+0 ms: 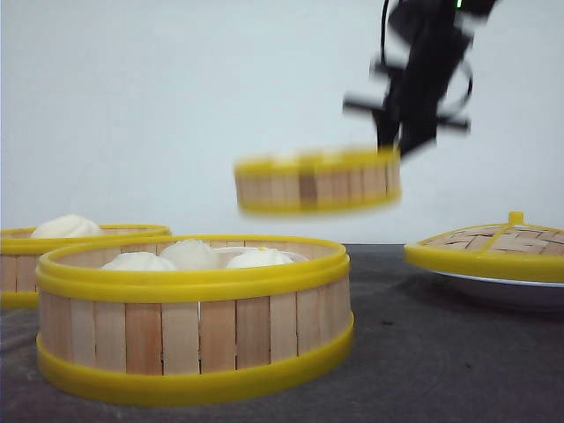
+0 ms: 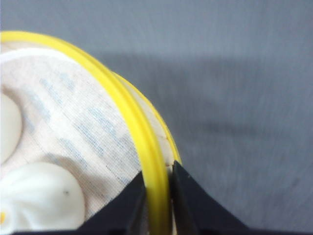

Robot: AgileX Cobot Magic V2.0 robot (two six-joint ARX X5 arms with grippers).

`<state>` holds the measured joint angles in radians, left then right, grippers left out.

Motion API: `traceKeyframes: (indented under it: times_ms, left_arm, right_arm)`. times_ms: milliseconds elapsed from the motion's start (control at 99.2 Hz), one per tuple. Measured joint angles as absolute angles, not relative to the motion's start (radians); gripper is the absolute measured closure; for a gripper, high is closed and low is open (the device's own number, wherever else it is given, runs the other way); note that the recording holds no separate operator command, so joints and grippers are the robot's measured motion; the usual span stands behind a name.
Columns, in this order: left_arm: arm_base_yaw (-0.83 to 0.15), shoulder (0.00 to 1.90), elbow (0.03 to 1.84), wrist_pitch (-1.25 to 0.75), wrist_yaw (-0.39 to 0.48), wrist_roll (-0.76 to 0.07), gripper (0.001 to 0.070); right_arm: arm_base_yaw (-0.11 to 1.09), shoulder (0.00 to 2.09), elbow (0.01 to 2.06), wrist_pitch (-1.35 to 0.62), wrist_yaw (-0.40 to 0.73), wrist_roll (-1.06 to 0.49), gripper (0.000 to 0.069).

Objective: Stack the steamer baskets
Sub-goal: 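Lift the basket with the right gripper and set it on the nearest basket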

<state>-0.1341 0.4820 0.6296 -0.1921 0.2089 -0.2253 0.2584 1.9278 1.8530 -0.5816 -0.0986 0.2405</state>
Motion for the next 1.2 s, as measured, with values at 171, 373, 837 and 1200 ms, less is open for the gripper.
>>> traceKeyframes:
  times_ms: [171,373,837,1200]
  left_arm:
    - [-0.134,0.445,0.629,-0.271,0.208,-0.224,0.0316]
    - [-0.134,0.403,0.629,-0.356,0.209,-0.212,0.0316]
    - [-0.134,0.292,0.630,-0.422,0.209,-0.198,0.0316]
    - [-0.134,0.247,0.630,-0.471,0.209,-0.198,0.0316]
  right_arm:
    - [0.267,1.756,1.949,-0.701,-0.240,0.227,0.0635]
    - [0.340,1.594,1.954,-0.892,-0.277,0.146,0.0635]
    - [0.552,1.550,1.843,-1.045,-0.229,0.020,0.0635]
    - [0.609,1.552,1.499,-0.729,-0.212,0.021,0.0635]
